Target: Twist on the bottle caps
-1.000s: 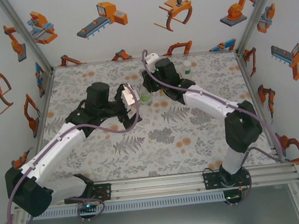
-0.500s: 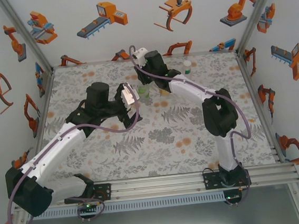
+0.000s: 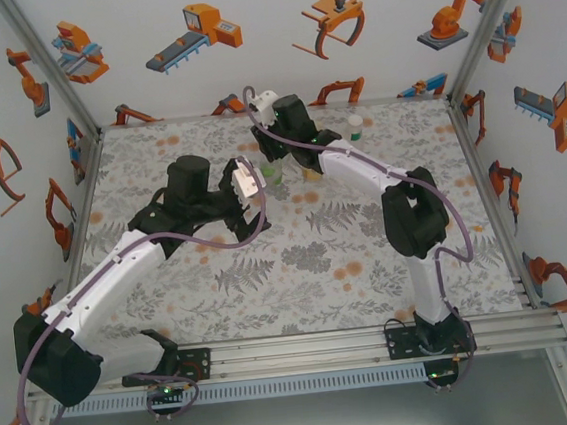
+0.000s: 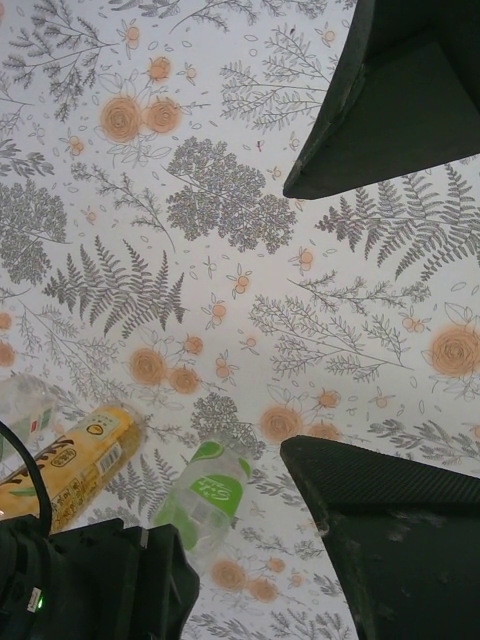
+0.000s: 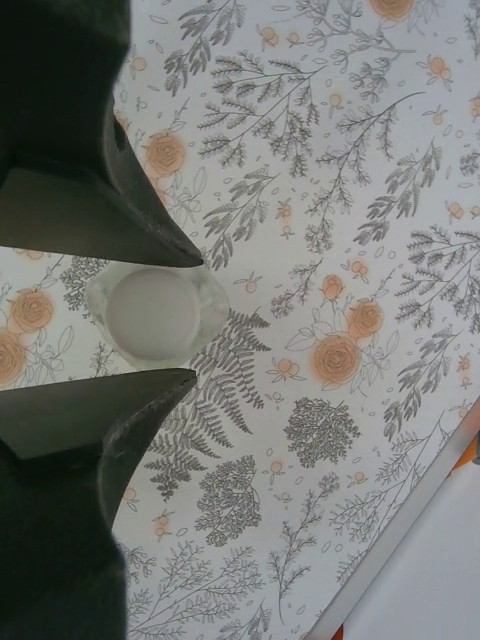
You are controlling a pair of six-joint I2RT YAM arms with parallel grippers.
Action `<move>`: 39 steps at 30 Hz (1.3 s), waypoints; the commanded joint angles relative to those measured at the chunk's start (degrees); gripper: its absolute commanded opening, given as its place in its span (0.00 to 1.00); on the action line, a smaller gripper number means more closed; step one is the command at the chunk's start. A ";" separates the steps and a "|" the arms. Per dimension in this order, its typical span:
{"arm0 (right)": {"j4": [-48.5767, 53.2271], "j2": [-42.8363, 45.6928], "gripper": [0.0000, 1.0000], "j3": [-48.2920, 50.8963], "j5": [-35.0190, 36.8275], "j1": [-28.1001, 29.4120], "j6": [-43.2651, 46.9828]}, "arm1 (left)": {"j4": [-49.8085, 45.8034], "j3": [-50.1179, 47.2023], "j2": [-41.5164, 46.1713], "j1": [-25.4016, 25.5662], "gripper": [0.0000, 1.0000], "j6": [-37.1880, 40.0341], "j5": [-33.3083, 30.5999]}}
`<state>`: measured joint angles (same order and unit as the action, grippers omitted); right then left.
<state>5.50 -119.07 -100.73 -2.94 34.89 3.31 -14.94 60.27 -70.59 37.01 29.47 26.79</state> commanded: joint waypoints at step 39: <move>-2.99 44.90 0.98 52.55 12.37 -13.74 -0.16 | 19.97 -11.55 -5.97 -9.21 0.97 -14.48 -29.12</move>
<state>3.90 -76.95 -50.87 7.55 23.94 3.90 -0.64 51.40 -76.31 28.62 20.12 4.45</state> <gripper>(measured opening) 0.977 0.973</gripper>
